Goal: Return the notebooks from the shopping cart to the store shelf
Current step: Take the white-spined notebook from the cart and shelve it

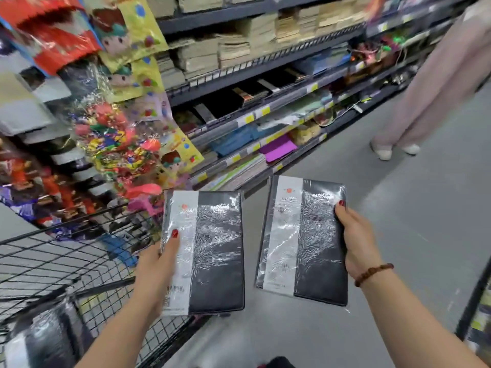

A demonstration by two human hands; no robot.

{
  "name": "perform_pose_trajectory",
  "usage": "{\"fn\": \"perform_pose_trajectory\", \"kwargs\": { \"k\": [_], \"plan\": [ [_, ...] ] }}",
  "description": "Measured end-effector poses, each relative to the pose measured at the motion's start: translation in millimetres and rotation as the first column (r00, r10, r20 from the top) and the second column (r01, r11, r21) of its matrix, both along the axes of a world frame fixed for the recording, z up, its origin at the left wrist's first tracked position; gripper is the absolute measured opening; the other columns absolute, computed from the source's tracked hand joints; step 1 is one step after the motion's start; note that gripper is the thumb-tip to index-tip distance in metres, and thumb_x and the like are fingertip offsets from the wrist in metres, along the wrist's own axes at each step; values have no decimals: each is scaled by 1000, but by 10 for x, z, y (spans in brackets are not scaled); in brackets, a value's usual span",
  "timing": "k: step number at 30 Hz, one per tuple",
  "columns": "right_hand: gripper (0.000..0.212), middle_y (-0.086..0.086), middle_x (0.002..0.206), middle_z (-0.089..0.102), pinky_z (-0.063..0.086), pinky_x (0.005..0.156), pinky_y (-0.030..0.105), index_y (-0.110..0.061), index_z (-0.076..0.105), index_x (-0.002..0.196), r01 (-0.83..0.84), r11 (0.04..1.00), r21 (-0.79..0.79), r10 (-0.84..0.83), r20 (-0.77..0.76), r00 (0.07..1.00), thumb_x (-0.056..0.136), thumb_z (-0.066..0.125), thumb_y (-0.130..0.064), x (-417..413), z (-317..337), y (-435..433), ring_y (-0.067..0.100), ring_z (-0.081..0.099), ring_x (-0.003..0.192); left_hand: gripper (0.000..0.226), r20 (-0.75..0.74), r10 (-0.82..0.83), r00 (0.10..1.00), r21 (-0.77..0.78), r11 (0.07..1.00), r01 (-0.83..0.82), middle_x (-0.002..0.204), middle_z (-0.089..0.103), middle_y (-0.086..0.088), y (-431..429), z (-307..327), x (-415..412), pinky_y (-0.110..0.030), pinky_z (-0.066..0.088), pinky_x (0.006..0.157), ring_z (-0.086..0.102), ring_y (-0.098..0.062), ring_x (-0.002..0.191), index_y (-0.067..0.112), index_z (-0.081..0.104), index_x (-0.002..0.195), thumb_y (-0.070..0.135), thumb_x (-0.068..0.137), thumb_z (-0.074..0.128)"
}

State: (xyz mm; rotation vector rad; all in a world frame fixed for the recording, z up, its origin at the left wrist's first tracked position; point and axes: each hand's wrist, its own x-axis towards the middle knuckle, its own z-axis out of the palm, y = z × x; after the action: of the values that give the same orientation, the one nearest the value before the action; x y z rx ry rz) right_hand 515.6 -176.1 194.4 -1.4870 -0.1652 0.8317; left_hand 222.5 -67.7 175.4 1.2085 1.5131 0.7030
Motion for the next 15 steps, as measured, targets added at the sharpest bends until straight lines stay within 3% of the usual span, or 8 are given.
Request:
{"fn": "perform_pose_trajectory", "kwargs": {
  "k": [2, 5, 6, 8, 11, 15],
  "plan": [
    [30, 22, 90, 51, 40, 77, 49, -8, 69, 98, 18, 1000, -2, -18, -26, 999, 88, 61, -36, 246, -1, -40, 31, 45, 85, 50, -12, -20, 1000, -5, 1000, 19, 77, 52, -5, 39, 29, 248, -33, 39, 66, 47, -22, 71, 7, 61, 99, 54, 91, 46],
    [25, 34, 94, 59, 46, 83, 53, -15, 71, 100, 25, 1000, -2, -25, -34, 999, 90, 60, -35, 535, 22, 23, 34, 54, 83, 56, -10, -24, 1000, 8, 1000, 24, 110, 60, -9, 162, 64, 581, -40, 43, 84, 55, -29, 96, 8, 52, 129, 50, 93, 45],
    [25, 30, 100, 65, 49, 87, 50, -12, 70, 103, 22, 1000, 11, -22, -28, 999, 91, 58, -31, 622, 32, 73, 36, 61, 86, 54, -12, -37, 999, 7, 999, 37, 110, 61, -8, 229, 73, 689, -40, 43, 83, 56, -29, 96, 8, 52, 128, 49, 94, 44],
    [23, 18, 96, 71, 54, 85, 45, -8, 68, 99, 11, 999, 32, -10, -23, 1000, 93, 55, -26, 815, 9, 207, 30, 67, 88, 45, -13, -47, 999, -8, 999, 47, 88, 60, -4, 400, 51, 872, -33, 43, 69, 55, -22, 78, 11, 58, 109, 51, 93, 46],
    [17, 5, 77, 74, 58, 64, 31, -12, 69, 89, 0, 999, 52, 2, -33, 999, 93, 55, -21, 1118, -31, 502, 18, 69, 67, 48, 49, -35, 998, -25, 999, 36, 79, 55, -2, 723, -50, 1123, -30, 35, 63, 48, -17, 77, 17, 60, 85, 64, 83, 51],
    [17, 5, 74, 74, 56, 54, 25, -9, 69, 92, -66, 995, 71, 68, -28, 997, 93, 55, -19, 1543, -51, 1072, 16, 69, 62, 35, 110, 50, 993, -29, 998, -48, 76, 50, -1, 1150, -165, 1482, -29, 30, 58, 43, -16, 71, 22, 55, 82, 57, 86, 54]
  ]
}}
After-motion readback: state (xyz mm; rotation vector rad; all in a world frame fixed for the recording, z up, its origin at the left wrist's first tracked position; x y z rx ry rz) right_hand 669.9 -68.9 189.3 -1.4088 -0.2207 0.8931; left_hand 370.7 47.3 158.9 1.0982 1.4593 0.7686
